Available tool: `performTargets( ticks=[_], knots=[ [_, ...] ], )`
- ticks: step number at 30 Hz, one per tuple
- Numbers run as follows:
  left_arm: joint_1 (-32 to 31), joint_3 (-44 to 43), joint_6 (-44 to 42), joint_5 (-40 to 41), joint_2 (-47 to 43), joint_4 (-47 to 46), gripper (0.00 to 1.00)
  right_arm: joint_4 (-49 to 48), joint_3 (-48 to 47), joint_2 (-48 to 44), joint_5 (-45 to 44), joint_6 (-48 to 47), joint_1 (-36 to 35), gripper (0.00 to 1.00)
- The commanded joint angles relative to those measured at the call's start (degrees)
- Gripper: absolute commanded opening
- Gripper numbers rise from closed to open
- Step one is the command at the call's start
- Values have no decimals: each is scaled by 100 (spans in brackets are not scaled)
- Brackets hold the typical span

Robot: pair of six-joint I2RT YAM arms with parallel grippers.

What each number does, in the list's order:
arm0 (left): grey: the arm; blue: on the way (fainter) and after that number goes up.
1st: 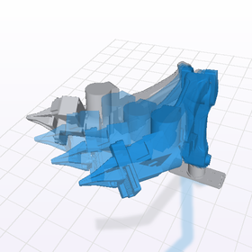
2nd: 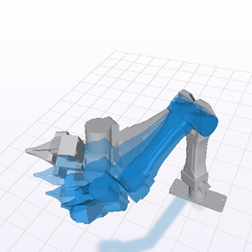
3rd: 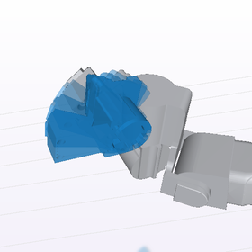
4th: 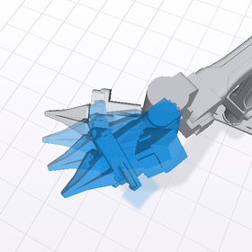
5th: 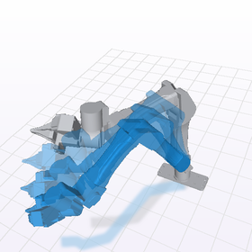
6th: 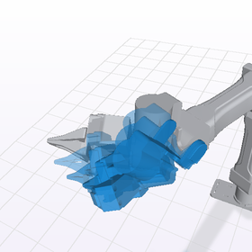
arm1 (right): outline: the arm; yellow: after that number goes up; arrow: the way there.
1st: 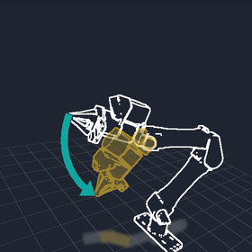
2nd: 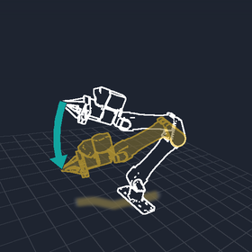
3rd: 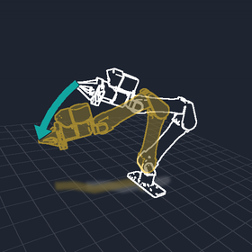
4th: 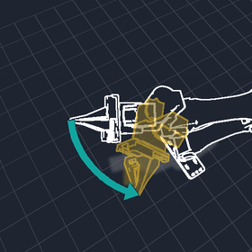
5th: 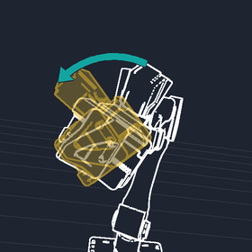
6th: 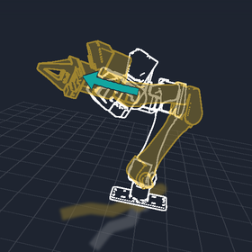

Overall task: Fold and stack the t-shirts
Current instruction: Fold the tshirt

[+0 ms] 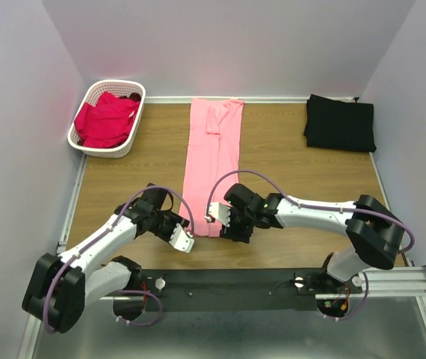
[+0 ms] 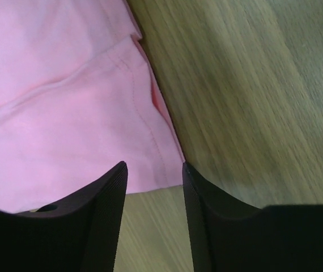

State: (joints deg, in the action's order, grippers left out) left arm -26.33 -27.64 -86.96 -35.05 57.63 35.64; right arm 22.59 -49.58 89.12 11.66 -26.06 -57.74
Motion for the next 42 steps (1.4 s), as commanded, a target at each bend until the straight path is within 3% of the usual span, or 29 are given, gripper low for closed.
performTargets(
  ticks=[1, 8, 17, 31, 42],
  knots=[
    [-118, -171, 65, 480, 389, -75, 49, -185, 45, -229, -182, -100, -45, 63],
    [-487, -488, 372, 947, 943, -259, 58, -193, 28, 52, -217, -153, -45, 63],
    [-610, -523, 285, 1062, 1321, -110, 55, -193, 28, 0, -217, -109, -45, 64],
    [-610, -778, 170, 789, 794, 567, 57, -185, -34, -70, -243, -145, -45, 64],
    [-672, -813, 267, 956, 1602, 453, 56, -150, -113, -114, -296, -180, -45, 67]
  ],
)
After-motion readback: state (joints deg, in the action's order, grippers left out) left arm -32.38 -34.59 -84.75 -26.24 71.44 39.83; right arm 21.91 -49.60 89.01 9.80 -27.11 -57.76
